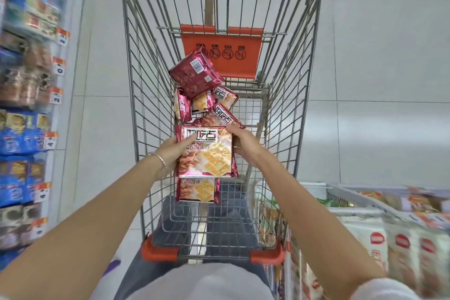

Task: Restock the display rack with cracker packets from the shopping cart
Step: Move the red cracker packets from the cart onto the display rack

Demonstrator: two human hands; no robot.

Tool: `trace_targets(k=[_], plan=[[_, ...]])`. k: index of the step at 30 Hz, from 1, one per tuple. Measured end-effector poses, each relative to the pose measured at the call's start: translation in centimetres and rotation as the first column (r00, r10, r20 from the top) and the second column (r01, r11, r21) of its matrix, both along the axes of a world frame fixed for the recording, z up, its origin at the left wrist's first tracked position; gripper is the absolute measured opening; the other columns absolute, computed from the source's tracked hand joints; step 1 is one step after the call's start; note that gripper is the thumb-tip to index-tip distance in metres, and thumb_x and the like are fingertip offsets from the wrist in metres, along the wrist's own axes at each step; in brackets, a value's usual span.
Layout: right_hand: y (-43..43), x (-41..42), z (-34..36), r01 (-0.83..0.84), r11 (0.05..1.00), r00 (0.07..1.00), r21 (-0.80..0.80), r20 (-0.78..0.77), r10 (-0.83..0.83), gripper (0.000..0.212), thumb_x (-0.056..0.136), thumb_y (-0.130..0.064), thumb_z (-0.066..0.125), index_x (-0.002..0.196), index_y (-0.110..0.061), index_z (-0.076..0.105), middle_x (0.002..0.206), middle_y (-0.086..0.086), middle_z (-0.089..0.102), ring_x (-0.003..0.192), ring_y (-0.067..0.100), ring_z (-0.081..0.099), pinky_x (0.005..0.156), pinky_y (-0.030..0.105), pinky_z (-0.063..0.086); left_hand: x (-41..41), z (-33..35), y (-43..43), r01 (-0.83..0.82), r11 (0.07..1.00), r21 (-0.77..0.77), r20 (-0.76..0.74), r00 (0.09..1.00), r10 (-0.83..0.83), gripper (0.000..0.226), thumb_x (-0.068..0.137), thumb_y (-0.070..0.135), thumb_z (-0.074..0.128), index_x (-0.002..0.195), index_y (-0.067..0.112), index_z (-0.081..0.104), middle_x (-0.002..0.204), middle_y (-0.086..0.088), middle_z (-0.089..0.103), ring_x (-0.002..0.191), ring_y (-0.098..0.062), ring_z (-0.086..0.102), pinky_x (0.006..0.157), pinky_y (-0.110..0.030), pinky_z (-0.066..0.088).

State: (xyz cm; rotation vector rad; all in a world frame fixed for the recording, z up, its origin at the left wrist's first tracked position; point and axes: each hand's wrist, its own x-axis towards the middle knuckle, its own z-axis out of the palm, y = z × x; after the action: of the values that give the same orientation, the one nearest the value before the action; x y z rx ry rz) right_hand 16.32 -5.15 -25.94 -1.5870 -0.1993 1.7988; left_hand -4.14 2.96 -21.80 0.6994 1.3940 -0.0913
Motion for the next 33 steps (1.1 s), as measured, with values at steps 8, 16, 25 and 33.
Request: trace_targets(k=[8, 16, 25, 33], plan=[[1.7, 2.0, -4.2, 0.245, 0.944, 0.93, -0.221, 0.329, -0.164, 0.011, 0.095, -0.012, 0.057, 0.084, -0.011, 0.061, 0.075, -0.001, 0.055, 0.065, 0.012, 0.049, 0.058, 0.02, 0.044, -0.6, -0.1, -0.8, -0.061, 0.951, 0.302, -0.215, 0.968, 0.13, 0.023, 0.091, 0.035, 0.073, 0.104, 0.017, 0.067, 0.099, -0.008, 0.072, 0.084, -0.026, 0.067, 0.079, -0.039, 0.058], [4.7, 1.8, -9.8, 0.093, 0.946, 0.952, -0.309, 0.306, 0.007, 0.079, 0.098, -0.004, 0.054, 0.158, -0.006, 0.003, 0.148, 0.015, 0.044, 0.125, 0.03, 0.051, 0.103, 0.038, 0.042, -1.3, -1.4, -1.5, -0.082, 0.942, 0.325, -0.244, 0.955, 0.167, 0.03, 0.091, 0.034, 0.073, 0.113, 0.015, 0.068, 0.105, -0.007, 0.073, 0.092, -0.027, 0.069, 0.091, -0.045, 0.057], [3.5, 1.1, -11.9, 0.004, 0.943, 0.916, -0.334, 0.38, 0.13, 0.03, 0.089, -0.016, 0.072, 0.113, 0.0, 0.062, 0.095, 0.008, 0.064, 0.073, 0.017, 0.056, 0.067, 0.029, 0.051, -1.5, -2.1, -2.2, -0.099, 0.943, 0.319, -0.259, 0.948, 0.187, 0.028, 0.092, 0.034, 0.071, 0.112, 0.015, 0.065, 0.096, -0.003, 0.07, 0.078, -0.016, 0.064, 0.074, -0.033, 0.054], [2.2, 1.0, -5.8, 0.288, 0.956, 0.727, 0.057, 0.637, -0.257, 0.024, 0.087, -0.025, 0.076, 0.103, -0.018, 0.058, 0.085, -0.015, 0.063, 0.077, -0.001, 0.062, 0.059, 0.007, 0.045, -1.4, -1.3, -2.2, -0.024, 0.93, 0.365, -0.311, 0.939, 0.147, 0.031, 0.098, 0.04, 0.061, 0.112, 0.013, 0.066, 0.104, -0.006, 0.066, 0.095, -0.026, 0.062, 0.083, -0.03, 0.044]])
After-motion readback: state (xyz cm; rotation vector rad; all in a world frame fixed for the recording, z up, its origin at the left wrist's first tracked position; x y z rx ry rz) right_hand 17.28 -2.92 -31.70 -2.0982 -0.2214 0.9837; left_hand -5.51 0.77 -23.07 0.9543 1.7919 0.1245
